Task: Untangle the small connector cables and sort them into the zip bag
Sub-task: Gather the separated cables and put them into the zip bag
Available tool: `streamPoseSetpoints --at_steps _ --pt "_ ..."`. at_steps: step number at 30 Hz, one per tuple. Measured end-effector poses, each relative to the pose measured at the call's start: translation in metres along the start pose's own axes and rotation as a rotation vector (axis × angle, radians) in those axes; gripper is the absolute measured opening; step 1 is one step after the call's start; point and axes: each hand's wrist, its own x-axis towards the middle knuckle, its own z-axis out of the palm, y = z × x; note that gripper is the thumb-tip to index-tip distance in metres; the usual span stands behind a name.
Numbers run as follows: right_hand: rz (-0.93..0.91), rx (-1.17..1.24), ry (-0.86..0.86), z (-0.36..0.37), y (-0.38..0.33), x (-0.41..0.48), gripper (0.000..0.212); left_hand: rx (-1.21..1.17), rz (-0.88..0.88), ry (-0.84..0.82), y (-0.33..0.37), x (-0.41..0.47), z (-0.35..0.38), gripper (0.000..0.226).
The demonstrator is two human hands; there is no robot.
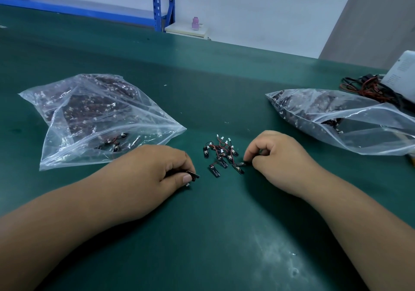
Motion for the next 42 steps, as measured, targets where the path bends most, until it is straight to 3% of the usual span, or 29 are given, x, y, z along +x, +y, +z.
streamPoseSetpoints --at_steps 10,21,33,42 --pt "-0.01 0.394 -0.021 -0.0017 -0.0031 0.0015 0.046 0.007 -0.006 -0.009 -0.0012 0.0003 0.0 0.015" --pt "-0.012 0.296 0.051 0.0004 0.0048 0.0029 0.038 0.007 -0.004 -0.007 -0.0007 -0.0002 -0.0001 0.013" --pt "-0.036 0.364 -0.093 0.0038 -0.0023 -0.001 0.038 -0.012 -0.008 -0.008 0.0003 -0.0003 0.0001 0.015" --pt "0.043 0.487 0.151 0.0028 -0.0016 0.0019 0.032 -0.008 -0.02 -0.019 0.0006 0.0003 0.0 0.017"
